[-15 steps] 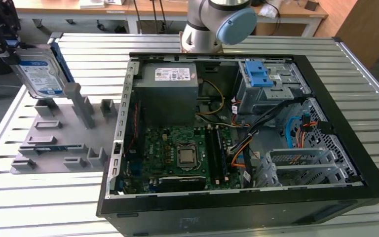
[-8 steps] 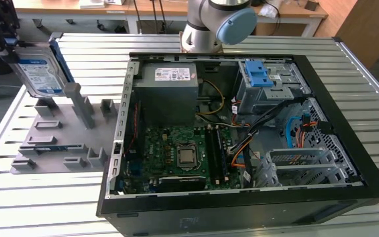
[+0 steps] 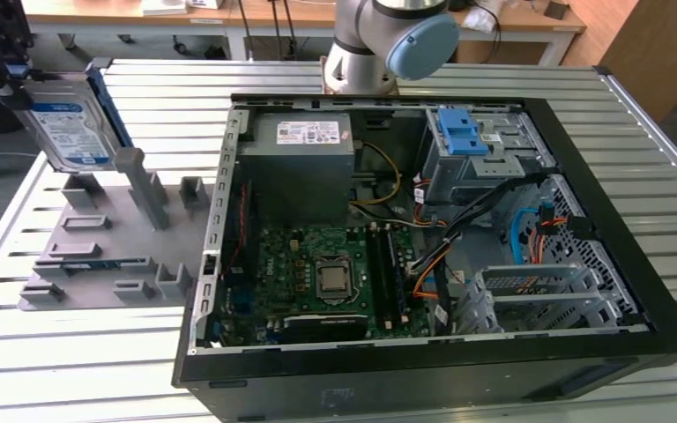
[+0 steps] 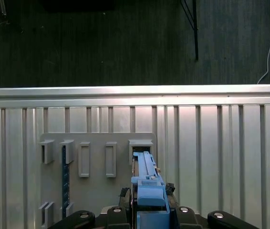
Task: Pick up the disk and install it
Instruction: 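Pick up the disk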
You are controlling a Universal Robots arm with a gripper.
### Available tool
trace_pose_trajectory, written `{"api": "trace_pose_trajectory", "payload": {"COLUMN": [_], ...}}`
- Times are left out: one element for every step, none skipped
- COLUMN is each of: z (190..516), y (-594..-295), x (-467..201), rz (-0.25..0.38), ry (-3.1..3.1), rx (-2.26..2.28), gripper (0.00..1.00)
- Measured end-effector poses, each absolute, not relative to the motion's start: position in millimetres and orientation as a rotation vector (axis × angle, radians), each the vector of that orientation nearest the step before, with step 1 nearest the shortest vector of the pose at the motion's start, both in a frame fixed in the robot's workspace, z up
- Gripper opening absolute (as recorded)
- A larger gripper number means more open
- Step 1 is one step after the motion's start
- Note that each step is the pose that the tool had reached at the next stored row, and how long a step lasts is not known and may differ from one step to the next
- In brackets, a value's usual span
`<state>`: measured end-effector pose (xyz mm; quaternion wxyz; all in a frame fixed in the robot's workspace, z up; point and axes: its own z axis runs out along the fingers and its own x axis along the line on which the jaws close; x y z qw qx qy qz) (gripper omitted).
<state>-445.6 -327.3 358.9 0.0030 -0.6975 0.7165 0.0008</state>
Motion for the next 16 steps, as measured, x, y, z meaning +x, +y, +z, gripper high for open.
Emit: {"api": "trace_pose_trajectory", "payload": {"z": [360,360,361,361,362,363,363,364,365,366,366,367,368,369,370,371], "y": [-327,-327,-327,-327,-327,-327,-327,-327,-327,-327,-327,-327,-327,-327,-327,-327], "x": [-446,-446,-446,-446,-446,-446,-446,-446,-446,-446,-446,-446,-446,-446,-446,-446], "rz": [0.003,0.003,0.003,0.003,0.003,0.003,0.003,0.003,0.003,0.003,0.003,0.003,0.003,0.003,0.003,0.003], "ry": [2.247,2.247,2.247,2.247,2.247,2.247,2.247,2.247,2.247,2.247,2.247,2.247,2.247,2.247,2.247,2.247], "rx": [-2.187,-2.187,-2.187,-2.187,-2.187,-2.187,-2.187,-2.187,-2.187,-2.187,-2.187,-2.187,-2.187,-2.187,-2.187,-2.187], "gripper": [0.36,0.36,0.36,0.36,0.36,0.36,0.36,0.36,0.36,0.36,0.36,0.36,0.36,0.36,0.36,0.36]}}
